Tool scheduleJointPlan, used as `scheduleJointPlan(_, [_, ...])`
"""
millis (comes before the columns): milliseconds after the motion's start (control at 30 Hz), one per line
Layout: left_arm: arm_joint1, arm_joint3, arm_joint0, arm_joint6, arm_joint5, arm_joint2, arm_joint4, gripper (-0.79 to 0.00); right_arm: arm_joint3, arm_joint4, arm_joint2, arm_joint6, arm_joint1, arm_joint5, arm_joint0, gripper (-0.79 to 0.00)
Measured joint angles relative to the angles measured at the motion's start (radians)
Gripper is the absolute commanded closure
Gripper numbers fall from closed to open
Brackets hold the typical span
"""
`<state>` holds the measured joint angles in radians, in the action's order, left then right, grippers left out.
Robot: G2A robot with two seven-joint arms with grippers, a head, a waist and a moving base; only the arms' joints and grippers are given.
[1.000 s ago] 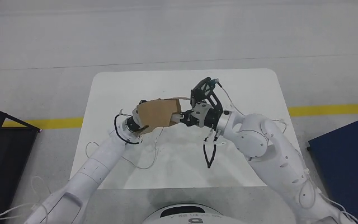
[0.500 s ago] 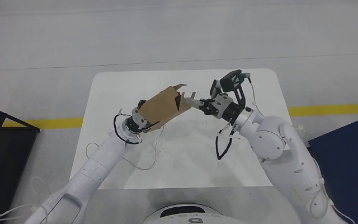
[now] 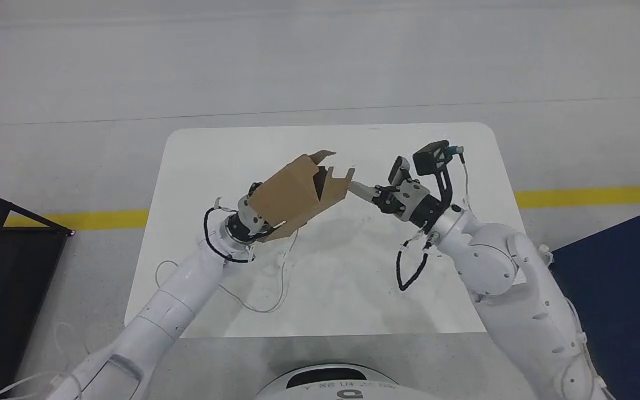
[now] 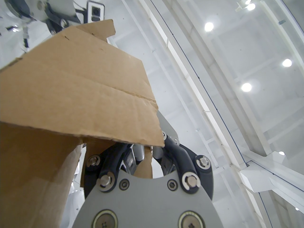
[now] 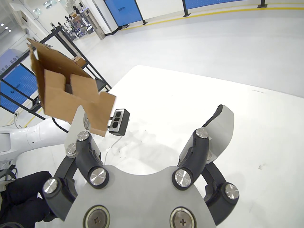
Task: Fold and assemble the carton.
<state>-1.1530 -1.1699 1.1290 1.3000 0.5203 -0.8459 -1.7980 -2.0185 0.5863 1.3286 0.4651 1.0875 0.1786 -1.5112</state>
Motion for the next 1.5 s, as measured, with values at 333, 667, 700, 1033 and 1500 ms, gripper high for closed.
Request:
scheduleJointPlan(333, [0.012,-0.049,0.02,-0.03,0.03,0.003,-0.042,0.0,0.115,-0.089,-0.026,-0.018,0.007,0.078,0.035,-0.785])
scheduleJointPlan(667, [0.015,-0.043,0.024,-0.111,0.111,0.008,-0.131,0.0,0.147,-0.115,-0.044,-0.13,0.013,0.259,0.047,-0.785])
scheduleJointPlan(700, [0.014,-0.04,0.023,-0.115,0.114,0.008,-0.133,0.0,0.146,-0.11,-0.044,-0.135,0.013,0.27,0.045,-0.785])
scheduleJointPlan(1033, [0.006,-0.029,0.013,-0.139,0.139,0.024,-0.104,0.0,0.148,-0.076,-0.085,-0.127,0.018,0.305,0.071,-0.785])
scheduleJointPlan(1500, [0.026,-0.058,0.0,-0.046,0.046,0.027,0.088,0.0,0.133,-0.009,-0.098,-0.013,0.024,-0.003,0.089,-0.785])
